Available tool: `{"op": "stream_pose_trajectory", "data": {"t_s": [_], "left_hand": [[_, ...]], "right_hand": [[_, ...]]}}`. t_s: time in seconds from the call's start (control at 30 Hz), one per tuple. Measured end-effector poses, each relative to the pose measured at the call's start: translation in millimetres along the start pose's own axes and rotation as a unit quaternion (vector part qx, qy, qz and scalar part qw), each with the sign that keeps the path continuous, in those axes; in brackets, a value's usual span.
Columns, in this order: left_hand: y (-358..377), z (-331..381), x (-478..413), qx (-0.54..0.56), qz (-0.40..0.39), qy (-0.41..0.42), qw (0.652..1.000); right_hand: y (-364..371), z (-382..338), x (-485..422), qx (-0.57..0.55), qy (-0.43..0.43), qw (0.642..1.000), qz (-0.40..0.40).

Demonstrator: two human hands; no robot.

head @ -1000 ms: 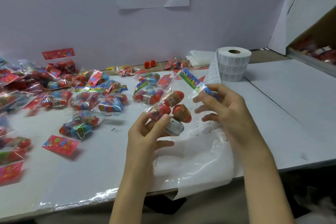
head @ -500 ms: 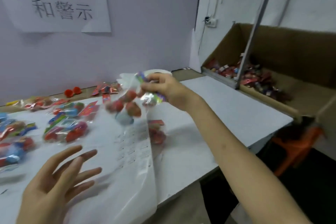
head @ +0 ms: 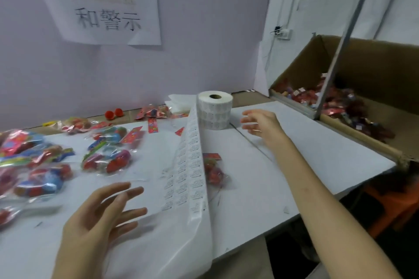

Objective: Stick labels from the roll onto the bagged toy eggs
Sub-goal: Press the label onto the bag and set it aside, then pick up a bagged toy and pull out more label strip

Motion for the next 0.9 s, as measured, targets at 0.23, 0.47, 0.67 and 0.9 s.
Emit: {"op": "stream_pose_trajectory", "data": {"t_s": [0.23,0.47,0.67,0.9], "left_hand": [[-5.2,4.6,4.2,-0.013,0.030,0.021,0.999],[-7.7,6.3,6.6,-0.010,0.040,0.018,0.999],[-11.1,4.0,8.1,-0.008,0.038,0.025,0.999],[-15.6,3.2,8.2,0.036,0.087,0.038,0.995]], "right_hand": [[112.3,-44.1,55.4,0.074,-0.141,0.960,-0.232],[228.5,-45.4,84.8,0.298,-0.216,0.861,-0.352],[293.9,0.6,102.5,0.456,-0.189,0.825,-0.277],[288.7,-9.1,121.0,0.438,-0.161,0.818,-0.336]]}}
Point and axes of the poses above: each hand's wrist, its own x-axis away from the middle knuckle, its own y-axis out of the palm, z = x × y, the point moved 3 cm from there along -x, towards the middle knuckle, and after that the axes turned 2 degrees about -x, right-handed, at the moved point
